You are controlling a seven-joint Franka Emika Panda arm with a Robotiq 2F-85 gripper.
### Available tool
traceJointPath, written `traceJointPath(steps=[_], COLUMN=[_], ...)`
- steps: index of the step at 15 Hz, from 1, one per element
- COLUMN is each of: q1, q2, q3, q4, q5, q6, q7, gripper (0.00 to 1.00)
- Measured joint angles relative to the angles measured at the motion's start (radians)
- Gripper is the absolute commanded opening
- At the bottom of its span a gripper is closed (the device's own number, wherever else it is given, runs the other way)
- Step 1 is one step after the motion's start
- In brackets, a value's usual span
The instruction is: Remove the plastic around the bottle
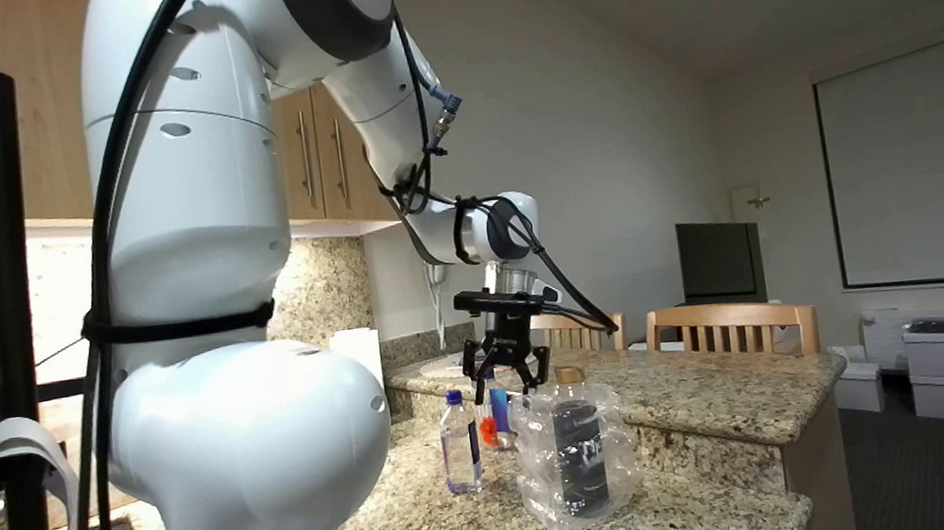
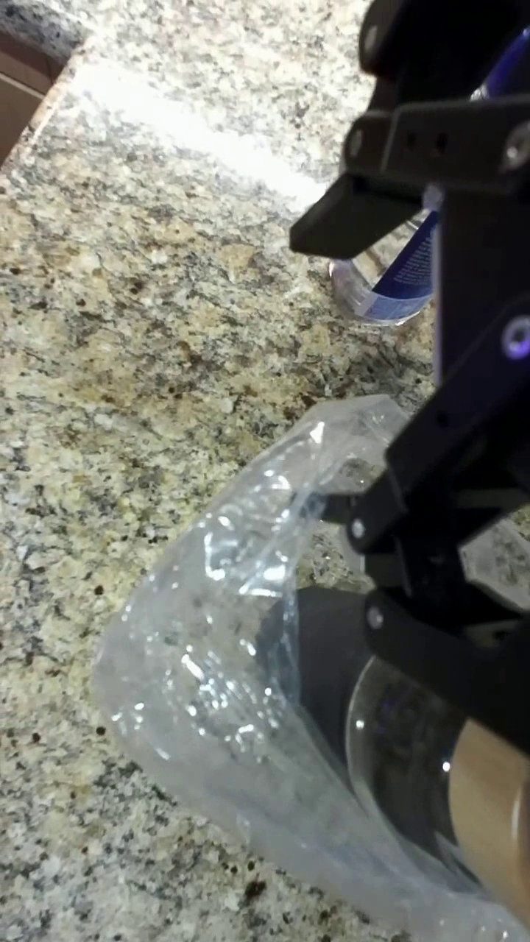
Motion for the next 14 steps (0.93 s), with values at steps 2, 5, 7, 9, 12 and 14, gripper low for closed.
traceJointPath(steps=[2,5,7,9,12,14], q1=[0.0,0.001,0.001,0.001,0.001,0.001], q2=[0.0,0.0,0.0,0.0,0.0,0.0], q3=[0.003,0.007,0.009,0.01,0.01,0.01], q4=[0.0,0.0,0.0,0.0,-0.001,-0.001], q5=[0.0,0.0,0.0,0.0,0.0,0.0], q6=[0.0,0.0,0.0,0.0,0.0,0.0], q7=[0.0,0.0,0.0,0.0,0.0,0.0], gripper=[0.38,0.19,0.1,0.07,0.09,0.11])
